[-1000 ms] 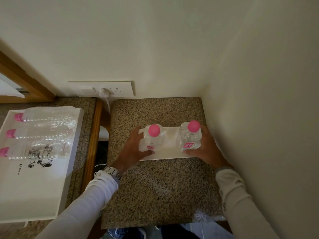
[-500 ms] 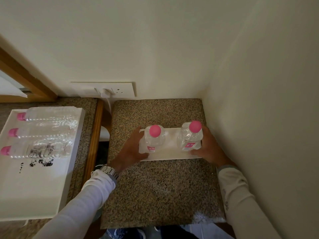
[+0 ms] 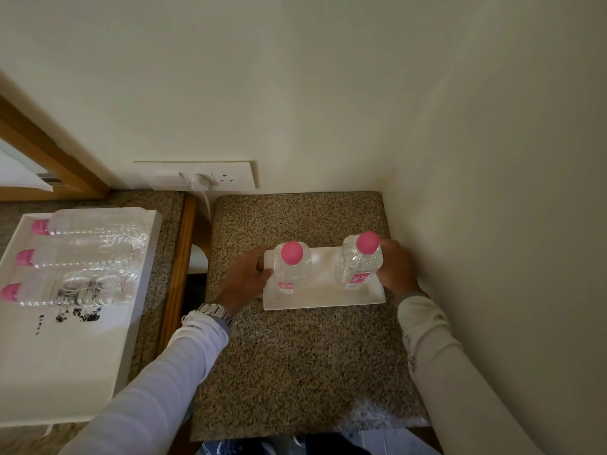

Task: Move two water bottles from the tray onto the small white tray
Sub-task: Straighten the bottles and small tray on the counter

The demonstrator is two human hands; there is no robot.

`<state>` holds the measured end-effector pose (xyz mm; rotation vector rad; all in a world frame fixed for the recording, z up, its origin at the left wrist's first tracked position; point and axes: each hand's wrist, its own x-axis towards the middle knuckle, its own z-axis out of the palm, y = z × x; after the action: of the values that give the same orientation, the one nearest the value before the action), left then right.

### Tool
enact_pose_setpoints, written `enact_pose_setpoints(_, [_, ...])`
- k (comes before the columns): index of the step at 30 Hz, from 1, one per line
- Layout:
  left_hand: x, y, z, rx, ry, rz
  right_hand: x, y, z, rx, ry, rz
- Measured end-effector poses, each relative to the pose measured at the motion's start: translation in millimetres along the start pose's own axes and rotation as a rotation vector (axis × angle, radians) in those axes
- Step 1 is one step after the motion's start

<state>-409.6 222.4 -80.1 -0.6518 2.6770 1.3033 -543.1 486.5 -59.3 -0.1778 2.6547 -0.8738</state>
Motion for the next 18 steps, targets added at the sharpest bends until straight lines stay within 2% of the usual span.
enact_pose_setpoints(3, [0.9, -0.4, 2.4, -0.004, -0.003, -0.013, 3.2, -0.4, -4.1, -0.034, 0.020, -0.004])
enact_pose_setpoints(11, [-2.2, -10.8, -5.4, 0.035, 0.012, 0.004, 2.6, 1.9, -1.7, -0.083, -0.063, -0.021])
enact_pose_setpoints(18, [-18.9, -20.0, -22.8, 0.032, 0.027, 0.008, 1.4, 9.2, 21.3, -0.010, -0.144, 0.002])
